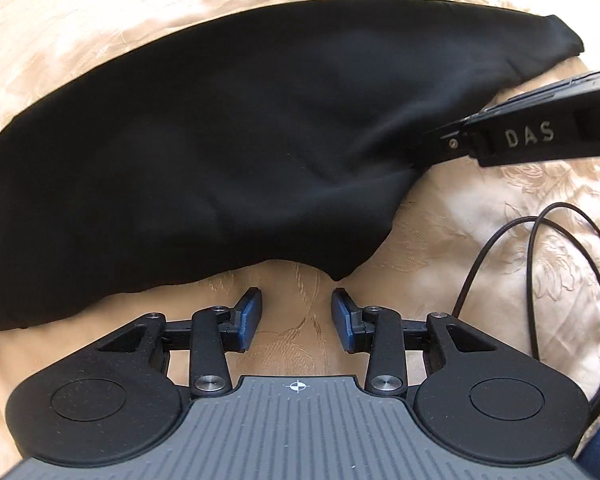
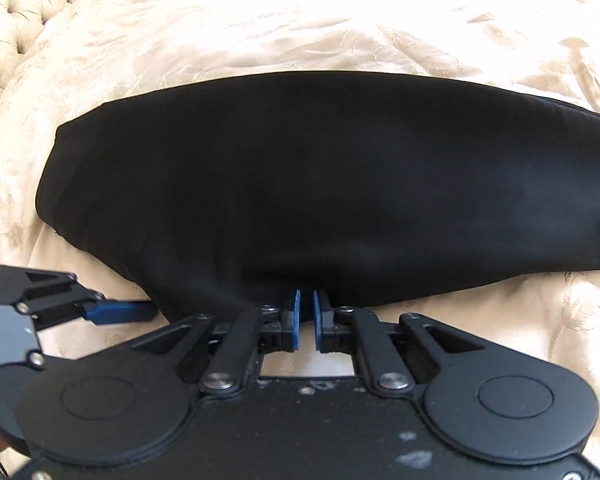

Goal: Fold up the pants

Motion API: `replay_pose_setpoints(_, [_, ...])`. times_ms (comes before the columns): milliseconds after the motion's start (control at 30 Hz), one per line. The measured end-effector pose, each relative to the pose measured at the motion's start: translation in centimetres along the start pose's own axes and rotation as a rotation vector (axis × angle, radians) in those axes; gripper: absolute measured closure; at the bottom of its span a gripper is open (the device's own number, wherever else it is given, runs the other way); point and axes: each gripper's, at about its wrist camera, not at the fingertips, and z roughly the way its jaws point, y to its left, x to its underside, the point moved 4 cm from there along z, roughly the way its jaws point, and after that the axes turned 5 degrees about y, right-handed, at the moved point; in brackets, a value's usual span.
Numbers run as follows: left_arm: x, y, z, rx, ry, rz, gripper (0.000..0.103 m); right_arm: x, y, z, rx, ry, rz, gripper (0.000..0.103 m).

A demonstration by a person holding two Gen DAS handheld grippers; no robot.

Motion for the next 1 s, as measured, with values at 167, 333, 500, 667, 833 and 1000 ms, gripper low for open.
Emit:
replay_pose_setpoints(167, [0.2, 0.8, -3.3, -0.002, -0.102, -0.049, 0.066, 0.0, -0.5, -2.9, 0.03, -0.126, 0.028, 0.092])
replay_pose_setpoints(333, [-2.0, -0.2, -4.0, -0.002, -0.157, -0.062, 0.065, -0.3, -2.2, -0.2, 0.105, -0.071, 0.072, 0.092])
replay_pose_setpoints(500, [-3.1, -0.4, -1.2, -0.015, -0.122, -0.074, 0.064, -2.4, -2.0, 3.0, 0.111, -0.014, 0.09, 0.096])
replay_pose_setpoints(667, [-3.8, 0.1, -0.3, 0.01, -0.097, -0.133, 0.064, -4.7, -2.7, -0.3, 0.137, -0.117, 0.032, 0.091])
replay_pose_setpoints(833, [-3.5, 0.6, 0.3, 0.019, -0.09, -0.148, 0.064, -7.4, -6.1, -1.3, 0.226, -0.141, 0.012, 0.089])
replay_pose_setpoints(1000, [-3.8, 1.0, -0.6, 0.032, -0.084, -0.237, 0.064, -8.7, -10.4, -2.8, 0.305, -0.134, -0.086, 0.085])
